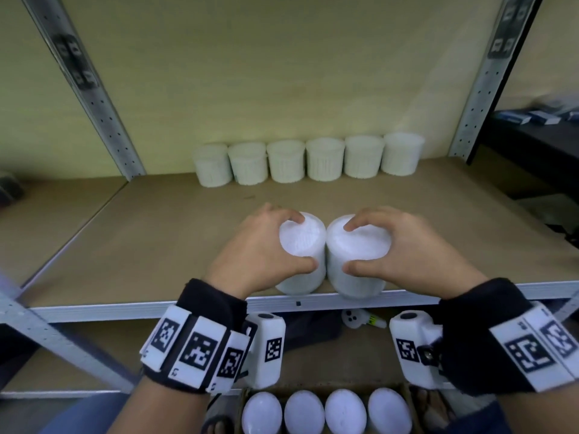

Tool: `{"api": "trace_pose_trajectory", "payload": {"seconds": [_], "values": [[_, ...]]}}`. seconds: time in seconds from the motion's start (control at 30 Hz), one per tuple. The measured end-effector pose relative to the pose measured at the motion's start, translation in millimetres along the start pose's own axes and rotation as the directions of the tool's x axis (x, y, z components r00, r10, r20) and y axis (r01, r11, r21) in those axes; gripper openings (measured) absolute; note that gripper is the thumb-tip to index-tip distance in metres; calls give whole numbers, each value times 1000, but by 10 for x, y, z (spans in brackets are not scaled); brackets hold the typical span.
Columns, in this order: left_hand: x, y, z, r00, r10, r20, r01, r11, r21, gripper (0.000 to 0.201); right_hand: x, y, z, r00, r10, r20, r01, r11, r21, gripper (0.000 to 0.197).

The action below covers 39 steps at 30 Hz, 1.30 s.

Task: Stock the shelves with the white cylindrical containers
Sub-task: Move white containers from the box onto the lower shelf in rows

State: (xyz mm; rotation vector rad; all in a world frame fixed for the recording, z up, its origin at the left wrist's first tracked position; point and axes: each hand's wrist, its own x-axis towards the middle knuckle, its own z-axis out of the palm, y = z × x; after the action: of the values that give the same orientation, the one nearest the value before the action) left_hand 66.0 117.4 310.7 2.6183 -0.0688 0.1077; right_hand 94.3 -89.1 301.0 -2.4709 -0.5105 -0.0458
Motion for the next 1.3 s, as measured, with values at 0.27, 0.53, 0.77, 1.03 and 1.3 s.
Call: {"api": "trace_pose_trajectory", "payload": {"seconds": [0.27, 0.53, 0.77, 1.03, 1.3], "values": [[65, -56, 110, 999, 5, 43, -7, 999, 36, 64, 21, 97, 95, 1000, 0, -11, 0, 999, -37, 50], [-125, -18, -15, 993, 112, -41, -108, 990, 87, 36, -100, -16, -42, 998, -61, -33, 55, 983, -175, 29], [-167, 33, 60, 988, 132, -85, -122, 986, 117, 25, -135, -60, -52, 998, -62, 12, 63, 977, -204, 21], [-118, 98, 105, 982, 147, -122, -126, 977, 171, 26, -91, -55, -64, 1000, -24, -1, 23, 977, -212, 21], [228, 308, 333, 969, 210, -133, -188, 969, 160, 28, 74, 135, -238, 993, 112, -26, -114, 957, -267, 22]]}}
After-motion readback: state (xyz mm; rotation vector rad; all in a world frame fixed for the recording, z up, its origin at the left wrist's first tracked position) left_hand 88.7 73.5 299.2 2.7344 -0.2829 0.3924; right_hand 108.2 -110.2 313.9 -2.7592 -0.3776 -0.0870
